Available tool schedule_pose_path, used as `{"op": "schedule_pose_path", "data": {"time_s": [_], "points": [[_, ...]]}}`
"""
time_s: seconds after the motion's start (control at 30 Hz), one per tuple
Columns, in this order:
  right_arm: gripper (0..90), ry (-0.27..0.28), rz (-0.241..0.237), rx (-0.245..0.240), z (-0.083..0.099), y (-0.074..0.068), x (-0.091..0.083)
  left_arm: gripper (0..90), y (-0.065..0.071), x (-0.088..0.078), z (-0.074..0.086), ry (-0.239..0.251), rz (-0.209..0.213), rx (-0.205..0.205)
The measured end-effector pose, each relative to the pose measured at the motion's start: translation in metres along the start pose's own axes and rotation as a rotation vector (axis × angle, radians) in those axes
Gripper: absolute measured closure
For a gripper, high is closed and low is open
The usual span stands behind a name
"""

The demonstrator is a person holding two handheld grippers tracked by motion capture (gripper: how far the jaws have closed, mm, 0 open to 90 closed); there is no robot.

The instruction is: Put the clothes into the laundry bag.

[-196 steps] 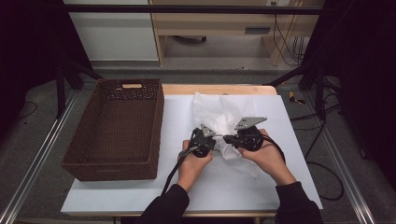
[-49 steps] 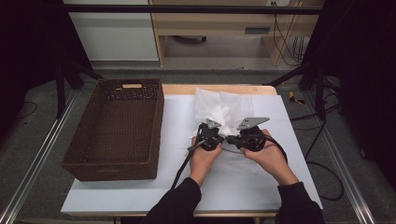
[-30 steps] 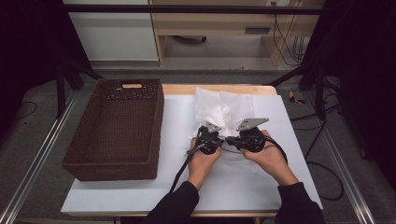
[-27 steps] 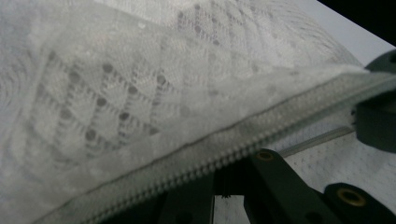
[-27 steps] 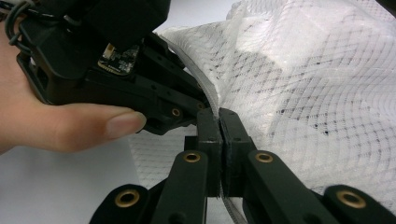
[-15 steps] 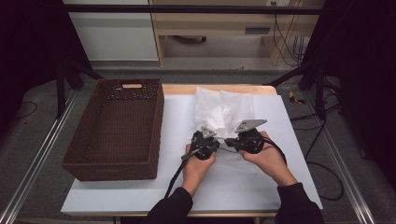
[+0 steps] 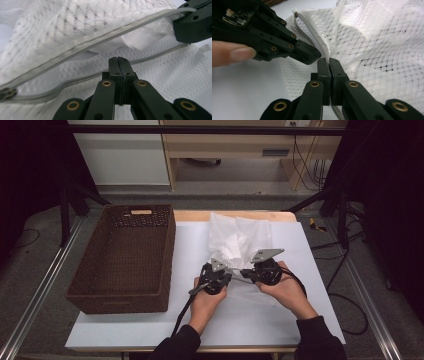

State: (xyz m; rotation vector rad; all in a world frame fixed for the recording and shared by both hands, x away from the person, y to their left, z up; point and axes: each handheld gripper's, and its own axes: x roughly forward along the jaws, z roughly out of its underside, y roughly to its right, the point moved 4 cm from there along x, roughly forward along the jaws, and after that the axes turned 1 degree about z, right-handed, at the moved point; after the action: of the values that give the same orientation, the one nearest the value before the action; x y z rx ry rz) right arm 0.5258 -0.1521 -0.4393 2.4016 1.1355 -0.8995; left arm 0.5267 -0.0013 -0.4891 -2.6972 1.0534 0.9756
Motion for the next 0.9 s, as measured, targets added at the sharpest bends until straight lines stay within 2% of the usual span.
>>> {"op": "schedule_pose_path", "data": {"time_s": [0.13, 0.57, 0.67, 0.73, 0.9], "points": [[88.9, -0.009, -0.001, -0.005, 0.001, -0.001, 0.002, 90.0, -0.002, -0.007, 0.002, 0.001, -0.002, -0.001], [88.8, -0.062, -0.001, -0.025, 0.011, -0.007, 0.013, 90.0, -0.005, -0.043, 0.005, 0.017, -0.031, 0.053], [88.8, -0.075, -0.005, -0.032, 0.014, -0.01, 0.018, 90.0, -0.006, -0.05, 0.006, 0.021, -0.037, 0.049], [88.8, -0.101, 0.003, -0.047, 0.016, -0.012, 0.022, 90.0, -0.008, -0.055, 0.007, 0.021, -0.045, 0.049], [88.8, -0.121, 0.009, -0.054, 0.02, -0.013, 0.028, 87.4, -0.012, -0.064, 0.009, 0.026, -0.084, 0.059]]}}
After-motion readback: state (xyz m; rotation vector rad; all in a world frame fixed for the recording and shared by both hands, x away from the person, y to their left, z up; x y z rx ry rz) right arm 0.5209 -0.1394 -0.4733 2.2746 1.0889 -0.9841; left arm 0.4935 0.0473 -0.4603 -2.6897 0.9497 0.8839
